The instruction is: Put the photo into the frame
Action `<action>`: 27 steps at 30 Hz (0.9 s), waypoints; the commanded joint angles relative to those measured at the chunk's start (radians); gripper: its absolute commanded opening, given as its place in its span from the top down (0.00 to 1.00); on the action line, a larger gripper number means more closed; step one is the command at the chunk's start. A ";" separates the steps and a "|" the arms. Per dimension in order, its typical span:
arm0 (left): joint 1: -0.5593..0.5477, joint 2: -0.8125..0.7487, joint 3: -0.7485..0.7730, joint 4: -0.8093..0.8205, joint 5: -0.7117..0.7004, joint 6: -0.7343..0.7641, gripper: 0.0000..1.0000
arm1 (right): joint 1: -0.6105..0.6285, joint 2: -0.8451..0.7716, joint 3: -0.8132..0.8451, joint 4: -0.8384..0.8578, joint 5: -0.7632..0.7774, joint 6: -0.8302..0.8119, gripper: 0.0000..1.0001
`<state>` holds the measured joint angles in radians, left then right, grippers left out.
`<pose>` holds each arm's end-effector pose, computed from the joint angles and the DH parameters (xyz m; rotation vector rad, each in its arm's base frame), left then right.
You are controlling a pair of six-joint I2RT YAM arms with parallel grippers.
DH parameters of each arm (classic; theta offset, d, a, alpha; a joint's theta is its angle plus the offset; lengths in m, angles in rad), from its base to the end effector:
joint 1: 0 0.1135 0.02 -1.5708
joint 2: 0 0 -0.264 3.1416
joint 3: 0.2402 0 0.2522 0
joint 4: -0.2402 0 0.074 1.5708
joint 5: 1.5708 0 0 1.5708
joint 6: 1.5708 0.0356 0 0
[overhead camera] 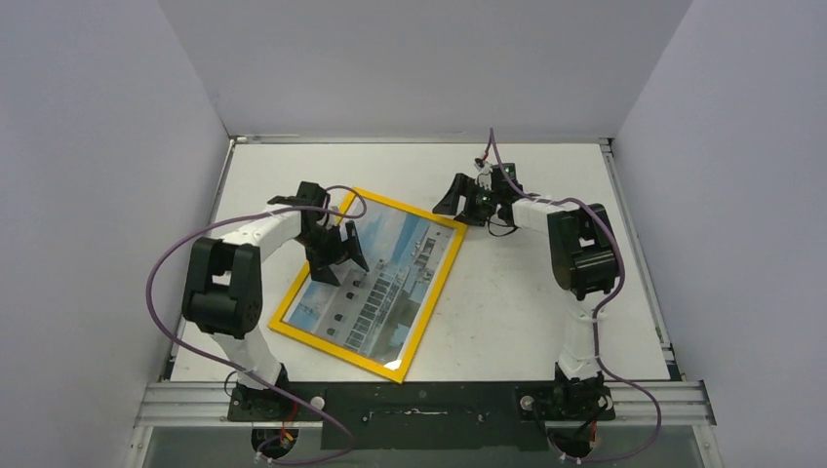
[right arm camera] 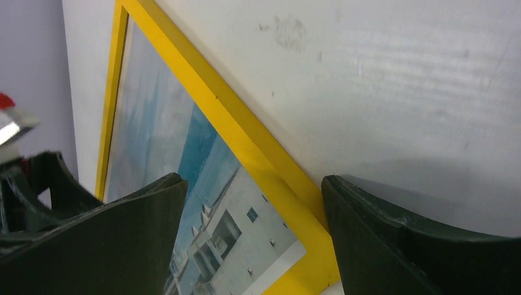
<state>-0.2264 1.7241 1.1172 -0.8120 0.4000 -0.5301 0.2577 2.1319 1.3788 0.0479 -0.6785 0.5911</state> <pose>0.3008 -0.0835 0.1784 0.4165 -3.0341 0.6629 0.4369 0.1382 0.1473 0.0121 2.3787 1.2016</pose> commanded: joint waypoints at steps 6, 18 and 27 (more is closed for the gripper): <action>0.057 0.218 0.311 -0.054 0.055 0.127 0.23 | 0.011 -0.257 -0.229 -0.006 -0.004 0.029 0.17; 0.151 0.070 0.288 -0.170 -0.324 0.146 0.21 | 0.051 -0.283 -0.100 -0.309 0.259 -0.181 0.18; 0.292 -0.087 0.145 -0.118 -0.354 0.061 0.14 | 0.215 -0.161 0.152 -0.526 0.372 -0.504 0.22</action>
<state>0.0296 1.7336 1.3098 -0.9508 0.0669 -0.4328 0.4133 1.9301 1.4422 -0.4042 -0.3595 0.2630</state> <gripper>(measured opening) 0.849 0.782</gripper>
